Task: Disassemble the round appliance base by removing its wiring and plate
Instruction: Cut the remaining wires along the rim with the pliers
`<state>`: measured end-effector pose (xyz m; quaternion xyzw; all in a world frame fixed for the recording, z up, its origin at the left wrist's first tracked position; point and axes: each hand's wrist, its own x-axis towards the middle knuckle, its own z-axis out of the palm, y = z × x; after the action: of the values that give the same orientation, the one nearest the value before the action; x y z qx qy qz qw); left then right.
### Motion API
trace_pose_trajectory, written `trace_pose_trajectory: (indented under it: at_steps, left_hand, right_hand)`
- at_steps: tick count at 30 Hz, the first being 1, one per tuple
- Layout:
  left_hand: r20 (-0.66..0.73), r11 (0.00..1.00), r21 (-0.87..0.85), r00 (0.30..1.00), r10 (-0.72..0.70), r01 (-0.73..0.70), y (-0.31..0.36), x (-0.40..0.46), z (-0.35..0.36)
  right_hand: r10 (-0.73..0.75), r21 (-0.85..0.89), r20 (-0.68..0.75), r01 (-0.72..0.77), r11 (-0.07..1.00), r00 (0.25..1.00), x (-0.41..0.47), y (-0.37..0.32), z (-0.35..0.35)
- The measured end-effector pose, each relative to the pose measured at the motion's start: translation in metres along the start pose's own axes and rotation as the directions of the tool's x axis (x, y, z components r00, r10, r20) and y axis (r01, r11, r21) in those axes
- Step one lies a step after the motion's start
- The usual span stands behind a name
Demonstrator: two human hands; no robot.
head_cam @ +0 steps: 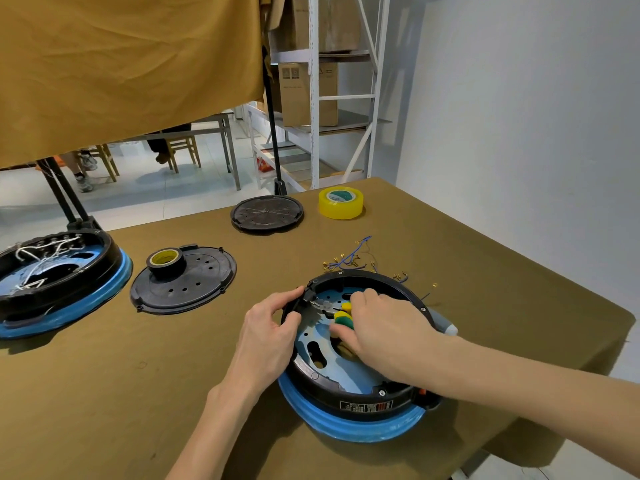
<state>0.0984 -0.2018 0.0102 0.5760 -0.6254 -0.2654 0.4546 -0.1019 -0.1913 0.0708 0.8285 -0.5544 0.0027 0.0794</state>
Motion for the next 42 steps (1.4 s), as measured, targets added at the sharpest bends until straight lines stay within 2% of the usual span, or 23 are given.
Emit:
trace_pose_trajectory:
  at_steps: [2, 6, 7, 10, 11, 12, 15, 16, 17, 20, 21, 24, 26, 27, 28, 31, 32, 33, 36, 37, 40, 42]
  left_hand:
    - [0.003, 1.000, 0.004, 1.000, 0.007, -0.007, 0.000, 0.000, 0.000]
    - [0.015, 1.000, -0.014, 1.000, 0.005, -0.005, -0.001, 0.001, 0.000]
    - [0.016, 1.000, -0.008, 1.000, 0.005, -0.005, -0.002, 0.001, 0.000]
    - [0.022, 1.000, 0.012, 1.000, 0.009, -0.009, -0.004, 0.001, 0.001]
    - [0.024, 1.000, 0.019, 1.000, 0.011, -0.011, -0.004, 0.002, 0.001]
    - [0.025, 1.000, 0.022, 1.000, 0.011, -0.012, -0.004, 0.001, 0.001]
    - [0.027, 1.000, -0.007, 1.000, 0.004, -0.004, -0.002, 0.001, 0.001]
    - [0.025, 1.000, -0.018, 1.000, -0.004, 0.004, -0.001, 0.000, 0.000]
    - [0.024, 1.000, -0.021, 1.000, -0.011, 0.011, -0.001, 0.000, 0.000]
    - [0.028, 1.000, -0.004, 1.000, -0.015, 0.015, 0.001, -0.001, 0.000]
    - [0.028, 1.000, -0.009, 1.000, -0.014, 0.014, 0.001, -0.001, 0.000]
    - [0.032, 1.000, -0.018, 0.999, -0.009, 0.009, 0.004, -0.001, 0.000]
    - [0.036, 0.999, -0.042, 0.999, -0.017, 0.018, 0.005, -0.001, 0.000]
    - [0.040, 0.999, -0.048, 0.999, -0.021, 0.023, 0.005, -0.001, 0.000]
    - [0.043, 0.999, -0.048, 0.999, -0.023, 0.025, 0.005, -0.001, 0.000]
    - [0.047, 0.998, -0.049, 0.999, -0.026, 0.028, 0.004, -0.002, 0.000]
    - [0.047, 0.998, -0.051, 0.999, -0.027, 0.029, 0.003, -0.002, 0.000]
    - [0.045, 0.999, -0.047, 0.999, -0.017, 0.020, 0.002, -0.001, 0.000]
    - [0.033, 1.000, -0.025, 0.999, 0.001, 0.000, -0.001, 0.000, 0.001]
    - [0.033, 1.000, -0.024, 0.999, -0.004, 0.004, -0.001, 0.000, 0.001]
    - [0.029, 1.000, -0.005, 1.000, -0.007, 0.007, -0.002, 0.001, 0.001]
    - [0.011, 1.000, -0.009, 1.000, -0.006, 0.006, -0.002, 0.005, 0.000]
  right_hand:
    - [-0.048, -0.056, -0.058, 0.044, 0.997, 0.997, -0.002, -0.005, 0.003]
    - [0.025, 0.312, 0.212, -0.091, 0.946, 0.977, 0.007, 0.011, -0.008]
    - [0.025, 0.277, 0.198, -0.081, 0.958, 0.980, 0.007, 0.010, -0.009]
    - [-0.026, -0.099, -0.030, 0.023, 0.995, 0.999, -0.002, -0.005, 0.003]
    - [-0.046, -0.119, -0.062, 0.039, 0.992, 0.997, -0.003, -0.007, 0.005]
    - [-0.044, -0.092, -0.038, 0.041, 0.995, 0.998, -0.003, -0.006, 0.003]
    - [0.012, 0.200, 0.186, -0.050, 0.978, 0.982, 0.006, 0.007, -0.007]
    - [0.016, 0.236, 0.215, -0.068, 0.969, 0.977, 0.007, 0.008, -0.010]
    - [0.020, 0.197, 0.201, -0.060, 0.979, 0.979, 0.006, 0.007, -0.011]
    - [-0.030, -0.123, -0.033, 0.025, 0.992, 0.999, -0.004, -0.006, -0.001]
    - [-0.054, -0.162, -0.054, 0.044, 0.986, 0.997, -0.008, -0.009, 0.000]
    - [-0.048, -0.079, 0.021, 0.050, 0.996, 0.999, -0.006, -0.007, -0.003]
    - [0.025, 0.136, 0.177, -0.050, 0.989, 0.984, 0.002, 0.001, -0.013]
    - [0.036, 0.188, 0.222, -0.079, 0.979, 0.974, 0.003, 0.003, -0.017]
    - [0.036, 0.147, 0.210, -0.068, 0.987, 0.977, 0.002, 0.001, -0.017]
    - [-0.034, -0.150, -0.011, 0.032, 0.988, 0.999, -0.008, -0.012, -0.004]
    - [-0.048, -0.173, -0.020, 0.044, 0.984, 0.999, -0.010, -0.014, -0.003]
    - [-0.031, -0.133, 0.011, 0.032, 0.991, 0.999, -0.008, -0.012, -0.005]
    - [0.049, 0.191, 0.244, -0.098, 0.977, 0.969, 0.003, 0.002, -0.015]
    - [0.038, 0.198, 0.240, -0.087, 0.976, 0.970, 0.002, 0.003, -0.016]
    - [-0.023, -0.057, 0.046, 0.025, 0.998, 0.999, -0.012, 0.000, -0.008]
    - [-0.077, -0.121, -0.015, 0.075, 0.990, 0.997, -0.024, 0.004, -0.005]
